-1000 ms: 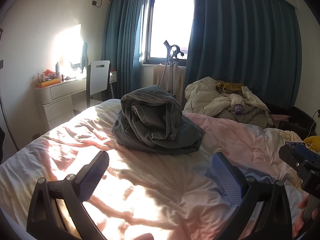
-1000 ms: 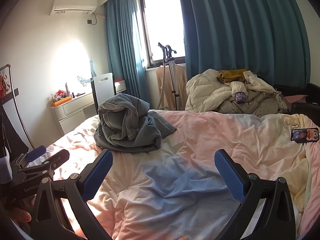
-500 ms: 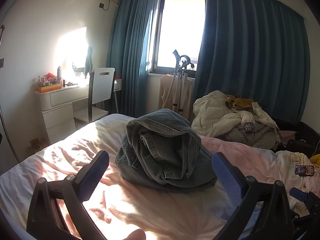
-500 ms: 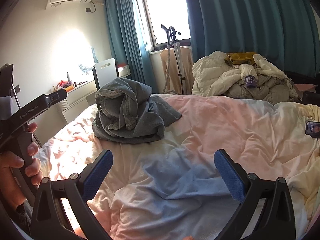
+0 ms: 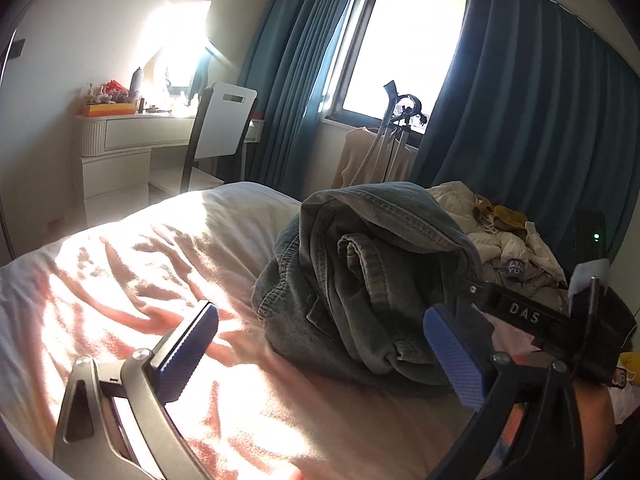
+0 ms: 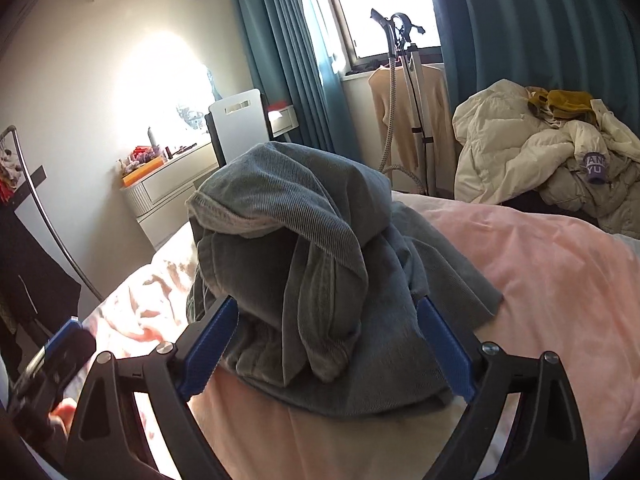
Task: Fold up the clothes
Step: 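Grasp the denim jeans with the right tool and lift them off the pile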
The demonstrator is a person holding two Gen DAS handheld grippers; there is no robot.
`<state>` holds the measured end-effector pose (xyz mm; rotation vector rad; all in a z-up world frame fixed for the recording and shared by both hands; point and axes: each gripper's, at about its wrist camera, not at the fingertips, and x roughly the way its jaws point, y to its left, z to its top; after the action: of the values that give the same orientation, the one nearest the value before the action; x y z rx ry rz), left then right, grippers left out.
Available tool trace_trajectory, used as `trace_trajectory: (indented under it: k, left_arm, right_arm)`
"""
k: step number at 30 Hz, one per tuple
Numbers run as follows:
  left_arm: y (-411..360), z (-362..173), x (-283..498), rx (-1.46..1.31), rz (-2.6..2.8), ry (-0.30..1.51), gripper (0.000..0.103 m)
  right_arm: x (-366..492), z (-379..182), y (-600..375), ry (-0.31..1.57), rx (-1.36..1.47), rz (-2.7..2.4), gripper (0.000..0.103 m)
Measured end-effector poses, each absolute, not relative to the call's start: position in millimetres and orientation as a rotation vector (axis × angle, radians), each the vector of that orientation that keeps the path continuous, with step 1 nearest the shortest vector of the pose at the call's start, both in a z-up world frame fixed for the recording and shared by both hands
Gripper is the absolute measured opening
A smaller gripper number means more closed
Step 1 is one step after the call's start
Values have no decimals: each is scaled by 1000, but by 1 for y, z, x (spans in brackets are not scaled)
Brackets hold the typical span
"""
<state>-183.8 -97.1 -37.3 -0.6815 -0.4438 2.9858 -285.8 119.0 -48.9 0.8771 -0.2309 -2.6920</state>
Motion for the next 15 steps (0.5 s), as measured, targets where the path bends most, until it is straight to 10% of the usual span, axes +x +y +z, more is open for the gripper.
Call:
trace_trajectory:
  k: [8,15]
  left_arm:
    - [-125,-60,-198,-677,2885,-677,103]
    - [-127,-55,-191,-631,2847,-715,103]
  right_arm:
    - [-343,-80,117,-496,1054,-2666,38]
    - [-284,-33,163,-625,889,-2813,14]
